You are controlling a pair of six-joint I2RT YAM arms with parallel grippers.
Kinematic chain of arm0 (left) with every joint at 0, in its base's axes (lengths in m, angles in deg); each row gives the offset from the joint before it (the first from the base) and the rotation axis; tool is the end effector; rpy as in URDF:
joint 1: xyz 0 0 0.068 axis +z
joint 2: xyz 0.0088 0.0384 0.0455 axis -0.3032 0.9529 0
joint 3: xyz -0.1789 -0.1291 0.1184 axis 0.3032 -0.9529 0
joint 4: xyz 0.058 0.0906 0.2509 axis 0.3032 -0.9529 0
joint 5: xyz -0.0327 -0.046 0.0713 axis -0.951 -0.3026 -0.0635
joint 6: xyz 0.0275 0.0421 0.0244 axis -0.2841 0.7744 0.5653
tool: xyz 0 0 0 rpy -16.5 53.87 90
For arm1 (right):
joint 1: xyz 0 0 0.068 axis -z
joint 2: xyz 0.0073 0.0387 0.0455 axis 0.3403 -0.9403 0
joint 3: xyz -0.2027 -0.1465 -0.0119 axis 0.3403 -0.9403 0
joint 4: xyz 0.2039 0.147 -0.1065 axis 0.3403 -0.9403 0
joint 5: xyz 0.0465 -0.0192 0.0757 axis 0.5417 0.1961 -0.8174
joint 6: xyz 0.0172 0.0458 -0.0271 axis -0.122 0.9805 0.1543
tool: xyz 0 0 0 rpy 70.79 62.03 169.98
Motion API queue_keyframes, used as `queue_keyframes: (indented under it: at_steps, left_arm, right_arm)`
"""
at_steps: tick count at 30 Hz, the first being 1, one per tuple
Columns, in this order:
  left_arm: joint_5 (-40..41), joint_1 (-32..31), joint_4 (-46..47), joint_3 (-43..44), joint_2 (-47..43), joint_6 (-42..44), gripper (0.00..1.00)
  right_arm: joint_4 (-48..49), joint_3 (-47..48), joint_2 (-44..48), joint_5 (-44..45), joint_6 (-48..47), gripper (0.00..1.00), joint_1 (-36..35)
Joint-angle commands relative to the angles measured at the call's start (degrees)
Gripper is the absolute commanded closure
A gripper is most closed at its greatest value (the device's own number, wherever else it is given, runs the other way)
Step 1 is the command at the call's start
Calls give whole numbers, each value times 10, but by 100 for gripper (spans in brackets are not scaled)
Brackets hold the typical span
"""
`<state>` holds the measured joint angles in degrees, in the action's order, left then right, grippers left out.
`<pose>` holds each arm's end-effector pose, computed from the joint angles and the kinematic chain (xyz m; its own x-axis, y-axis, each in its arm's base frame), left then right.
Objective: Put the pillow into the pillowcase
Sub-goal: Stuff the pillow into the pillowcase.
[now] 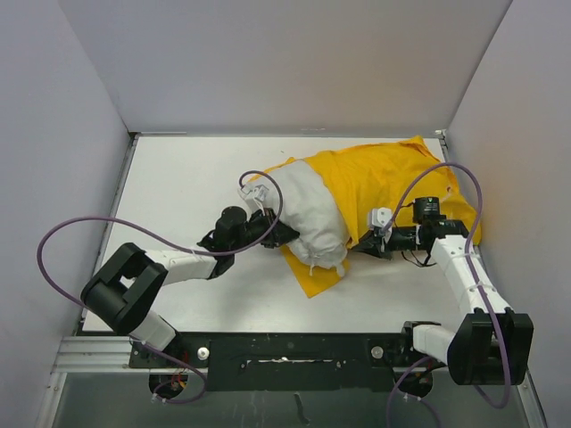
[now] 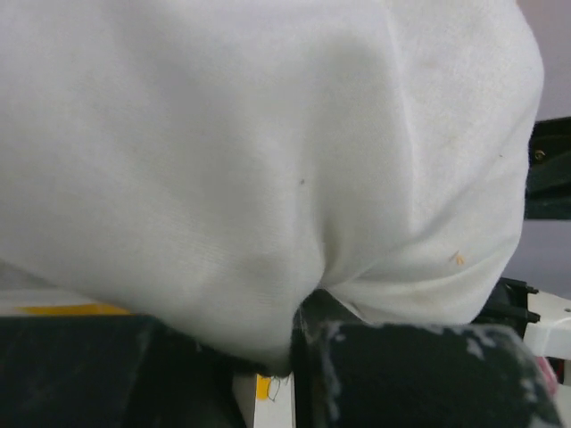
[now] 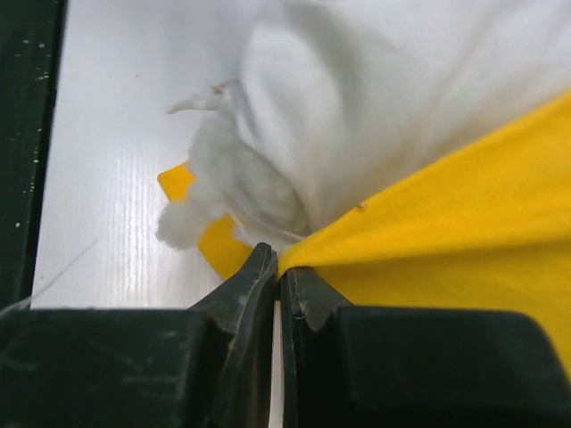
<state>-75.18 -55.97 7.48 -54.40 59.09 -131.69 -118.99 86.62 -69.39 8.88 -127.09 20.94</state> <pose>0.2421 -0.2079 0.1547 -0.7456 -0.3164 -0.5865 0.4256 0.4510 -0.7845 0.2231 0.0312 0.2217 -0.0447 -0.3776 -0.9249 -0.9825 0.1843 -0.0277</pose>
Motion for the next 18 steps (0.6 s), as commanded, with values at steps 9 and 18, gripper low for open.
queue_keyframes:
  at_steps: [9,18]
  left_arm:
    - [28,-88,-157,136,42,323,99]
    - [82,-77,-135,-26,-41,283,37]
  right_arm:
    - [-29,11,-17,-2,-33,90,-93]
    - [-295,97,-6,-53,-289,54,-29]
